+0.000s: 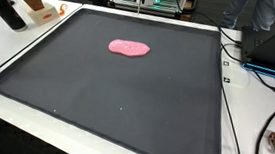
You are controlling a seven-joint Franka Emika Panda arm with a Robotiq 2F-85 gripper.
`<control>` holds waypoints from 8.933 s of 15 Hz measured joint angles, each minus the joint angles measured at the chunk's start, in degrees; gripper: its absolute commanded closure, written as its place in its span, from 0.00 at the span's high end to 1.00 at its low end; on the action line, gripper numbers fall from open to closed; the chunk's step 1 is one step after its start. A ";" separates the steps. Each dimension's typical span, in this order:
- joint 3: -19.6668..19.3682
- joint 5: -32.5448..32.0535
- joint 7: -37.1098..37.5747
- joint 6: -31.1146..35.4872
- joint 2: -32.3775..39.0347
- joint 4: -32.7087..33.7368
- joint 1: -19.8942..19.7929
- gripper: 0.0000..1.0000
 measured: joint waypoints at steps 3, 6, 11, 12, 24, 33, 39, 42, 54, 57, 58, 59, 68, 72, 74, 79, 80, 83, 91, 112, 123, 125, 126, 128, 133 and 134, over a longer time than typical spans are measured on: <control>0.28 0.00 0.61 -0.79 0.00 0.58 0.27 0.25; 0.34 0.00 0.73 -0.85 0.00 0.69 0.38 0.25; 0.34 0.00 0.79 -0.88 0.00 0.70 0.38 0.25; 0.34 0.00 0.80 -0.88 0.00 0.70 0.38 0.25; -3.90 9.51 -4.18 -0.87 0.54 2.95 -0.50 0.06; -13.70 36.69 -28.06 -2.77 1.91 4.61 -2.70 0.06; -17.59 45.59 -40.32 -7.28 4.91 5.16 -6.06 0.06; -18.77 49.54 -45.53 -9.46 6.90 5.36 -8.18 0.06; -19.91 60.25 -57.63 -20.17 16.69 10.09 -16.56 0.06; -19.93 61.10 -58.96 -21.02 18.84 11.27 -17.95 0.06; -19.94 61.12 -59.22 -21.03 19.46 11.51 -18.31 0.06; -19.94 61.12 -59.33 -21.03 20.08 11.72 -18.63 0.06; -19.95 61.13 -59.45 -20.90 24.26 12.79 -20.43 0.06; -19.95 61.13 -59.45 -20.81 25.16 12.80 -20.81 0.06; -19.95 61.13 -59.45 -20.48 25.48 12.80 -20.87 0.06; -19.92 61.12 -59.44 -20.00 25.59 12.80 -20.86 0.06; -19.91 61.12 -59.43 -19.96 25.58 12.81 -20.85 0.06; -19.79 61.09 -59.36 -19.59 25.37 12.83 -20.77 0.06; -18.92 60.02 -57.72 -17.25 22.78 12.79 -19.49 0.06; -13.16 39.93 -38.75 -14.36 7.34 9.82 -10.49 0.06; -10.19 29.47 -31.06 -12.45 3.13 7.56 -6.50 0.25; -10.14 29.33 -31.03 -12.37 2.95 7.43 -6.47 0.25; -10.14 29.31 -31.03 -12.34 2.94 7.40 -6.47 0.25; -10.14 29.29 -31.03 -12.30 2.94 7.35 -6.47 0.25; -10.14 29.29 -31.03 -12.24 2.94 7.28 -6.47 0.06; -10.15 29.29 -31.03 -12.24 2.97 7.34 -6.47 0.06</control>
